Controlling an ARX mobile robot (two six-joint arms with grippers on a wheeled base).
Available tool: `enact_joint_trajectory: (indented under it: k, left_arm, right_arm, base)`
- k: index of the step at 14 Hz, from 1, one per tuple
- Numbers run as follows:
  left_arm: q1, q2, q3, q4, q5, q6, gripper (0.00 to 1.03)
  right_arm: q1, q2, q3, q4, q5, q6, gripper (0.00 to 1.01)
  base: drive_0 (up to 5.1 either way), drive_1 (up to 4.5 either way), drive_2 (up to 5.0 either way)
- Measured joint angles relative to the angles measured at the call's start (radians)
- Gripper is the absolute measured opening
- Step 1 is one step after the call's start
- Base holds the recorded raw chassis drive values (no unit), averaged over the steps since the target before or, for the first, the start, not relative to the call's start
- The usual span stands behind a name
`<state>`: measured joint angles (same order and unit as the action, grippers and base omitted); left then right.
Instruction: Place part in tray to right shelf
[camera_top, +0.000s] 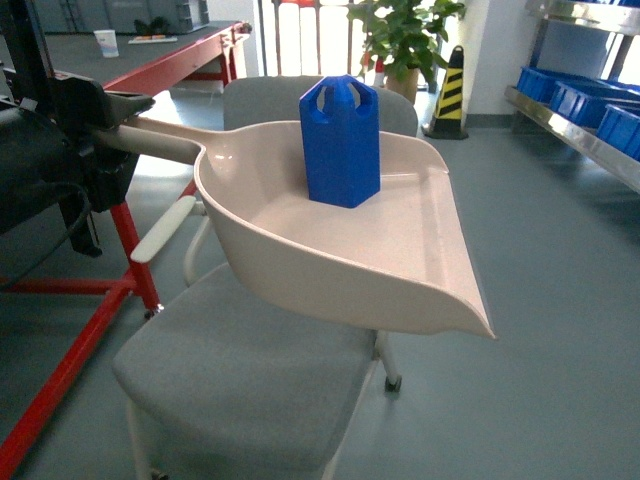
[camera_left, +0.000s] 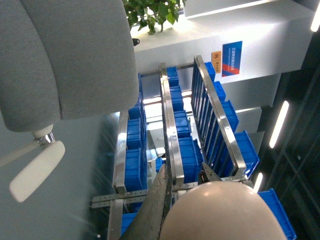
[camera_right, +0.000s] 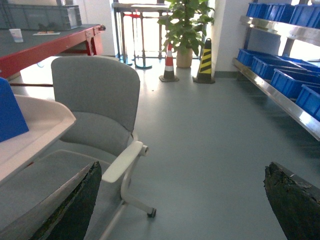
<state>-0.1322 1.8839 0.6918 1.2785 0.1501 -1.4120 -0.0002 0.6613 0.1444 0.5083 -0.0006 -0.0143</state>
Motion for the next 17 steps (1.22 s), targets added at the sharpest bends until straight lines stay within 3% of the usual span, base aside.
enact_joint_trajectory:
  k: [14,17]
  left_arm:
    - [0.000,0.000,0.000,0.002,0.000,-0.002,0.13]
    - [0.008,0.000,0.001,0.006,-0.008,-0.002,0.13]
  right_arm:
    - [0.000,-0.001,0.000,0.000,0.000,0.000,0.98]
    - [0.000,0.004,0.000,0.002,-0.001,0.000,0.98]
  base:
    - [0.0,4.27,-4.4]
    - [-0.6,-0.63,-0.6]
